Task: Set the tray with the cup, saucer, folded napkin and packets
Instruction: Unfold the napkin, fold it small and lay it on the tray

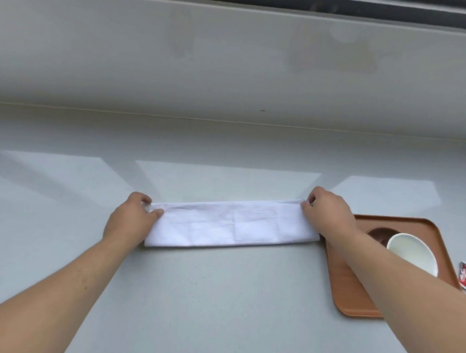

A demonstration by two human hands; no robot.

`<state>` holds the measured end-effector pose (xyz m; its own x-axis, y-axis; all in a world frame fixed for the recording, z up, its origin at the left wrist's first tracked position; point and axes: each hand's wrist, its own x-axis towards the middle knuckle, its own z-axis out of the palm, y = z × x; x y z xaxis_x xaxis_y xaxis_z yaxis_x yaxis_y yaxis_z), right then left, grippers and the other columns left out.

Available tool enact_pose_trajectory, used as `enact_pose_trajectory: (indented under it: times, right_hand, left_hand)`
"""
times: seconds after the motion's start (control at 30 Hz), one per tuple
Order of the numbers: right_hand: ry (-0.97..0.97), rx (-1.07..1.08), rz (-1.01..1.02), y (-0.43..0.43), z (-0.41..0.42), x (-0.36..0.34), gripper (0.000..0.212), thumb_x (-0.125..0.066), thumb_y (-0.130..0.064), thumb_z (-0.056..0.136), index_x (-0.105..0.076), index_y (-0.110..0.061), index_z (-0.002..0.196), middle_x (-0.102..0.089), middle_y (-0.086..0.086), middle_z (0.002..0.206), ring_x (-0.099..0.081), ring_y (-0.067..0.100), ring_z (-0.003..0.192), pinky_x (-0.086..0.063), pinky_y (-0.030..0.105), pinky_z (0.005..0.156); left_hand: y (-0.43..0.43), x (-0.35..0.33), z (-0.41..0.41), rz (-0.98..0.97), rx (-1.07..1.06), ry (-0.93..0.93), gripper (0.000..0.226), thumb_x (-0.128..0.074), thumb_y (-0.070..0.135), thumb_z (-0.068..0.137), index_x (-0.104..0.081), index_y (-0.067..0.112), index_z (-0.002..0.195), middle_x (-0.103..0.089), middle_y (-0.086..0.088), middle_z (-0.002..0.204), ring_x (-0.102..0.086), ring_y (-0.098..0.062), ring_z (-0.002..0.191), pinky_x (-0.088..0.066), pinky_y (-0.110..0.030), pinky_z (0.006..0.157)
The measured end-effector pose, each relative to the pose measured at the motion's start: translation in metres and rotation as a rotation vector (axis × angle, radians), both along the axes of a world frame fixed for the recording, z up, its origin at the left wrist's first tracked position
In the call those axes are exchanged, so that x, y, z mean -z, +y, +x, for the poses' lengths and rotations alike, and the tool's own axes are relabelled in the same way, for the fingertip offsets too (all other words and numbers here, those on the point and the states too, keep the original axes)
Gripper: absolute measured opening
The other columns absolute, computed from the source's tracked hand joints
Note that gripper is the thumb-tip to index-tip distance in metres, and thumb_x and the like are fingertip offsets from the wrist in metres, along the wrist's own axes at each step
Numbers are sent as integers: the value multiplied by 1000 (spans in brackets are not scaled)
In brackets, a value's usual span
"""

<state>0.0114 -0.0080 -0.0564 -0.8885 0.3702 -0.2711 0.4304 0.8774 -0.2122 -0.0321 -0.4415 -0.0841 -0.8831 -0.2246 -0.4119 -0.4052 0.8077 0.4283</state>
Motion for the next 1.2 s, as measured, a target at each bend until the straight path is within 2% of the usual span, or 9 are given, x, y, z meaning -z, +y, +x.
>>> enact_pose_trajectory:
  times: [0.07,0.2,0.3,0.5,0.63,0.73,0.87,1.07,1.2]
  right_hand:
    - [47,-18,37,-4,1,-3,16,-58,-27,91,-59,-13,98,-66,7,91,-57,32,84,-52,40,70]
    - [160,-142,82,-20,12,-9,27,-66,-22,87,-62,-9,110,-65,11,101,-57,36,93,-50,44,77]
    - [225,-292,45,-44,28,-11,27,-70,-19,83,-64,-9,107,-64,11,97,-57,37,90,-49,46,79]
    - [233,-632,-60,-105,69,-6,21,-67,-22,84,-64,-13,103,-60,3,91,-54,29,80,-48,41,71]
    - [205,-831,-91,-146,96,-1,29,-60,-39,87,-59,-18,109,-55,1,94,-49,25,82,-48,39,75]
    - [171,-958,-101,-174,117,1,46,-60,-49,83,-55,-19,117,-54,1,99,-49,26,85,-48,38,77]
    - [129,-1066,-110,-195,152,3,65,-66,-51,73,-49,-20,128,-54,3,106,-49,27,88,-48,38,77]
    - [172,-1154,-125,-187,207,4,36,-56,-16,67,-57,-19,103,-50,0,90,-43,25,76,-39,35,65]
    - [112,-1191,-138,-157,234,0,32,-48,-15,75,-64,-22,102,-58,-2,94,-48,25,84,-43,35,72]
  left_hand:
    - [-1,-1,-2,-9,8,-16,38,-73,45,90,-52,28,117,-65,1,100,-62,-30,98,-45,-38,75]
    - [1,-4,-3,2,31,-19,16,-71,36,92,-60,24,94,-67,3,97,-62,-25,89,-44,-36,71]
    - [-1,-9,4,44,-8,-9,16,-70,29,92,-59,23,83,-67,1,91,-60,-21,80,-41,-34,63]
    - [-13,-21,40,140,-184,-38,10,-62,25,90,-59,17,86,-65,-3,83,-57,-23,70,-42,-34,61]
    - [-27,-28,85,427,-443,-107,5,-61,15,89,-59,11,90,-64,-11,87,-62,-30,72,-55,-42,71]
    - [-27,-35,132,688,-547,-251,7,-57,6,92,-58,11,87,-65,-12,86,-70,-27,64,-59,-39,66]
    - [-13,-44,201,861,-631,-356,17,-57,3,92,-66,5,105,-76,-13,92,-76,-28,73,-64,-34,61]
    - [24,-53,293,934,-582,-479,25,-60,11,95,-71,12,118,-80,-11,89,-76,-26,73,-62,-36,68]
    - [44,-54,331,839,-494,-472,23,-58,22,101,-66,12,119,-73,-11,91,-74,-24,69,-63,-40,73]
